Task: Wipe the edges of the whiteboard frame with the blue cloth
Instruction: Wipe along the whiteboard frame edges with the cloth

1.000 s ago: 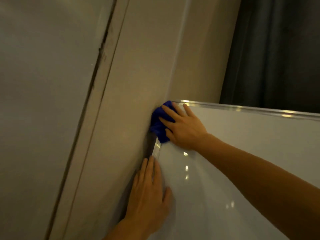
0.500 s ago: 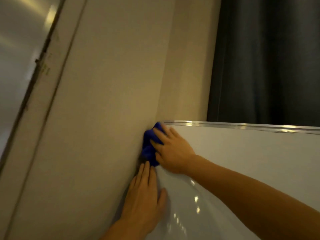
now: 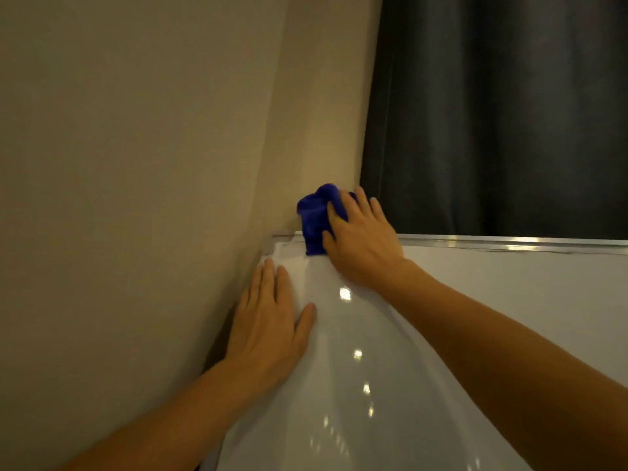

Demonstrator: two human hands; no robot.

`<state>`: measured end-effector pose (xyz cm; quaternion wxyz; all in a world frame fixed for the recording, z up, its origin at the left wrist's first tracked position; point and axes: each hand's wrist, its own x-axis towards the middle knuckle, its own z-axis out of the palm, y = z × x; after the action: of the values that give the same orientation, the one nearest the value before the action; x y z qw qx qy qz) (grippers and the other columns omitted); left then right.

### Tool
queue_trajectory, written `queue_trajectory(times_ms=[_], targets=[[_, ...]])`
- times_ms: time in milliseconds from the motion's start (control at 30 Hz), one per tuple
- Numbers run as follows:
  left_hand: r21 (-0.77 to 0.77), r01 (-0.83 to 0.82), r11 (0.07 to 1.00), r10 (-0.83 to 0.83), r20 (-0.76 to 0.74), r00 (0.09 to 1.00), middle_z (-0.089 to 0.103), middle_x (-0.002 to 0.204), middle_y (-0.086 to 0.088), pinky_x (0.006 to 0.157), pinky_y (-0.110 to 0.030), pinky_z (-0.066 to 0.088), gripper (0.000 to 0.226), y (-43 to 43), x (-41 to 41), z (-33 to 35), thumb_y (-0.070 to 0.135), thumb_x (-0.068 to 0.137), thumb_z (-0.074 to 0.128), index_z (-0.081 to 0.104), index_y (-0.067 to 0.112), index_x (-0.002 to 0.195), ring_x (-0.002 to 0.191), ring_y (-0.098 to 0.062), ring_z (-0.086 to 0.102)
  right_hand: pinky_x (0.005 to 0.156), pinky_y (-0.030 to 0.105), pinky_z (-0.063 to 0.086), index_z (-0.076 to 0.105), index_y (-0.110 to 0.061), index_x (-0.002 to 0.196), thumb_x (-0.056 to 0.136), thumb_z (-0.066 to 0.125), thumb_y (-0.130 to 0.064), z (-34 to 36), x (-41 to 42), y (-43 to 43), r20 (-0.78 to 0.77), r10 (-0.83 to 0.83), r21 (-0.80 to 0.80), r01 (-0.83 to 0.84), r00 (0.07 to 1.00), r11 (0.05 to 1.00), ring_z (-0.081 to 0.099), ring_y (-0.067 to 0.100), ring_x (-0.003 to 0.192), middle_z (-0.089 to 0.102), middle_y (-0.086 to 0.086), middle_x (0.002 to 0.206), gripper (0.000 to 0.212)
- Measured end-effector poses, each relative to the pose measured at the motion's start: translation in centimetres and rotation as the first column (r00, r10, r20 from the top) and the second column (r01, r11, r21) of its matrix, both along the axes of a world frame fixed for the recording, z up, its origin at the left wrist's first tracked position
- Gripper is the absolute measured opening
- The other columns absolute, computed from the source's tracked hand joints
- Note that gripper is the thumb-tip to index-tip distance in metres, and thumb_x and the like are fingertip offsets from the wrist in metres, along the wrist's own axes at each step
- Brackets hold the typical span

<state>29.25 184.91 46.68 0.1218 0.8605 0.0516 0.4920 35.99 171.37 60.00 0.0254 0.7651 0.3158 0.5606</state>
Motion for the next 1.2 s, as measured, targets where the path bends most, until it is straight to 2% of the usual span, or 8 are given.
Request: queue_trajectory(times_ms=[200, 400, 567, 733, 833, 967, 1067, 1200], targets=[[-0.018, 0.025, 1.000, -0.024, 0.059, 0.998, -0.007, 0.164, -0.016, 0.122, -0.046, -0.005, 0.078, -3.6, 3.0, 3.5, 0.054, 0.096, 0.021, -0.007, 0.011, 0.154, 0.151, -0.031, -0.010, 0.122, 0.048, 0.003, 0.027, -0.014, 0.153, 0.102, 0.027, -0.045, -3.5, -0.5, -2.4, 0.004, 0.032, -0.097, -0.031, 0.999, 0.995, -0.001, 0.030, 0.151, 0.011, 0.010, 0.164, 0.060], [-0.044, -0.047, 0.998, 0.050, 0.063, 0.997, -0.010, 0.163, -0.019, 0.120, -0.055, -0.005, 0.082, -4.8, 4.4, 4.3, 0.062, 0.091, 0.018, -0.004, 0.016, 0.154, 0.148, -0.041, -0.013, 0.121, 0.050, 0.002, 0.035, -0.024, 0.149, 0.101, 0.026, -0.047, -1.3, 0.8, -9.9, 0.044, -0.082, 0.015, 0.081, 0.996, 0.997, 0.004, 0.030, 0.151, 0.019, 0.005, 0.163, 0.054], [-0.171, -0.046, 0.984, 0.056, 0.057, 0.997, -0.012, 0.161, -0.023, 0.116, -0.066, -0.006, 0.077, -8.3, 5.3, 5.6, 0.051, 0.098, 0.028, -0.006, 0.012, 0.154, 0.147, -0.045, -0.014, 0.120, 0.048, -0.002, 0.041, -0.013, 0.147, 0.102, 0.032, -0.039, -2.2, 0.3, -5.2, 0.003, -0.031, 0.010, 0.031, 1.000, 0.999, -0.007, 0.032, 0.150, 0.008, 0.001, 0.165, 0.053], [-0.083, -0.023, 0.996, 0.036, 0.162, 0.986, 0.000, 0.162, -0.021, 0.118, -0.060, -0.002, 0.076, -7.1, 5.0, 4.7, 0.057, 0.094, 0.029, 0.005, 0.017, 0.154, 0.149, -0.038, -0.004, 0.120, 0.045, 0.002, 0.036, -0.018, 0.150, 0.103, 0.031, -0.042, -2.5, 0.2, -12.4, 0.000, -0.054, -0.020, 0.054, 0.999, 0.998, -0.001, 0.027, 0.151, 0.011, 0.001, 0.165, 0.053], [-0.058, 0.034, 0.998, -0.022, 0.201, 0.979, 0.012, 0.158, -0.022, 0.117, -0.061, 0.003, 0.075, -7.0, 4.7, 4.9, 0.053, 0.089, 0.031, 0.020, 0.013, 0.151, 0.147, -0.042, 0.006, 0.121, 0.046, 0.006, 0.042, -0.020, 0.148, 0.102, 0.038, -0.038, -3.3, -0.4, -22.0, -0.022, -0.172, 0.126, 0.174, 0.985, 0.977, 0.005, 0.027, 0.152, 0.014, -0.001, 0.164, 0.050], [0.372, 0.178, 0.911, -0.275, 0.227, 0.934, 0.038, 0.152, -0.021, 0.116, -0.058, 0.024, 0.064, -9.4, 3.7, 5.1, 0.043, 0.092, 0.026, 0.043, 0.010, 0.143, 0.143, -0.040, 0.029, 0.121, 0.050, 0.007, 0.045, -0.015, 0.146, 0.101, 0.037, -0.035, -2.8, -1.5, -31.3, -0.195, -0.335, 0.401, 0.387, 0.922, 0.830, 0.006, 0.031, 0.151, 0.016, 0.003, 0.164, 0.050], [0.430, 0.337, 0.838, -0.392, 0.043, 0.919, 0.017, 0.164, -0.006, 0.122, -0.053, 0.004, 0.079, -15.6, 3.4, 5.5, 0.060, 0.086, 0.005, 0.018, 0.021, 0.154, 0.152, -0.025, 0.007, 0.121, 0.047, 0.001, 0.038, -0.019, 0.149, 0.103, 0.025, -0.038, -2.7, -0.9, -28.4, -0.176, -0.428, 0.404, 0.462, 0.886, 0.789, 0.000, 0.036, 0.150, 0.010, 0.005, 0.165, 0.052], [0.357, 0.322, 0.877, -0.361, 0.046, 0.931, 0.014, 0.164, -0.009, 0.118, -0.064, -0.002, 0.078, -24.4, 3.9, 5.1, 0.052, 0.085, 0.008, 0.012, 0.017, 0.154, 0.152, -0.028, 0.003, 0.122, 0.045, -0.007, 0.010, -0.026, 0.156, 0.102, 0.036, -0.046, -4.9, -0.5, -24.4, -0.055, -0.369, 0.178, 0.372, 0.928, 0.911, -0.017, 0.034, 0.149, -0.004, -0.001, 0.165, 0.064]])
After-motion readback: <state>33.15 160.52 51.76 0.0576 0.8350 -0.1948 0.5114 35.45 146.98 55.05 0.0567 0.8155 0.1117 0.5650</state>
